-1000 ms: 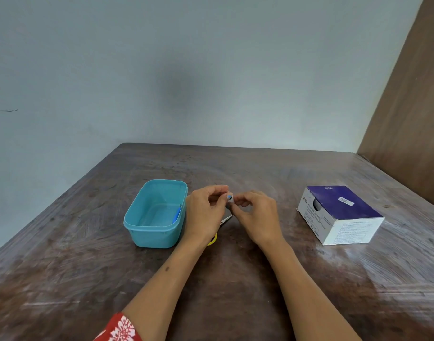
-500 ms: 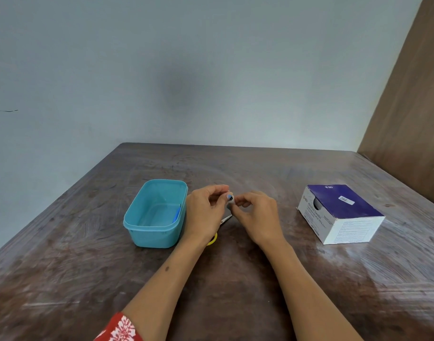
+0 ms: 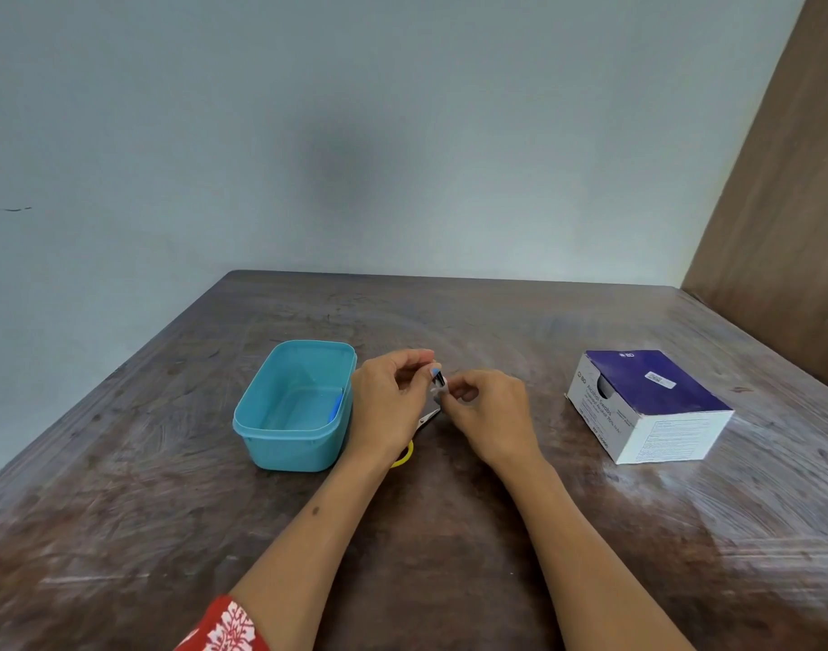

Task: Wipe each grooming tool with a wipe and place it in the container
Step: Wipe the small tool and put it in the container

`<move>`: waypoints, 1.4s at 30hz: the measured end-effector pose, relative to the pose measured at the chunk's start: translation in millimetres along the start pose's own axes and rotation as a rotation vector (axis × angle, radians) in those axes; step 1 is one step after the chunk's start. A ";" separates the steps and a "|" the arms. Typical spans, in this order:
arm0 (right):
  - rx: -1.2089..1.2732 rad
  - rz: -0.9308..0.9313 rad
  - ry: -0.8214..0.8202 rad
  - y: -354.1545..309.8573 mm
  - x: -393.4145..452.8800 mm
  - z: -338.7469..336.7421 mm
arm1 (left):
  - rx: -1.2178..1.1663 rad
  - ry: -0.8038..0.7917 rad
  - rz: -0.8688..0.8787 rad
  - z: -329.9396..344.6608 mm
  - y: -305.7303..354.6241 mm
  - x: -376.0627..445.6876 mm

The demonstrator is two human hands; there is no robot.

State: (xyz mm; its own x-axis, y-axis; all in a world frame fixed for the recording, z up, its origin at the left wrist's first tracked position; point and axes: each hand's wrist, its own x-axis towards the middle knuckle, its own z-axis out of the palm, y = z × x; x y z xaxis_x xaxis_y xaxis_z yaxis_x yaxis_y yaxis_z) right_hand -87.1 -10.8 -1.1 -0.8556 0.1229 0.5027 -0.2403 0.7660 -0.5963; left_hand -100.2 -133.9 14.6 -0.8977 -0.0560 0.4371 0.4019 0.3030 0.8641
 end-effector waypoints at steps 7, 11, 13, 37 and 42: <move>-0.011 0.021 -0.026 -0.3 -0.1 0.9 | 0.006 0.001 0.007 -1.3 -0.2 -0.9; 0.034 -0.030 0.040 -2.3 0.2 -0.2 | 0.009 0.004 0.005 -0.7 -0.5 -0.7; 0.027 -0.015 0.011 -1.2 0.5 1.1 | 0.016 0.006 0.008 -0.6 -1.1 -0.5; 0.034 -0.026 0.038 -3.2 -0.4 0.9 | 0.025 -0.008 0.014 -1.0 0.0 -0.7; 0.016 0.020 -0.001 -1.8 -0.4 1.5 | 0.018 -0.006 0.001 -0.3 -1.2 0.0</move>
State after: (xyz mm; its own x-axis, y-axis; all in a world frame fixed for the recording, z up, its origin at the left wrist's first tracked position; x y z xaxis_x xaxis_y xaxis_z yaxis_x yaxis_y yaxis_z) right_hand -87.0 -13.1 -1.1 -0.8609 0.1374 0.4899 -0.2303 0.7534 -0.6159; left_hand -100.6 -134.5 13.7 -0.8983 -0.0498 0.4365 0.3997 0.3197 0.8591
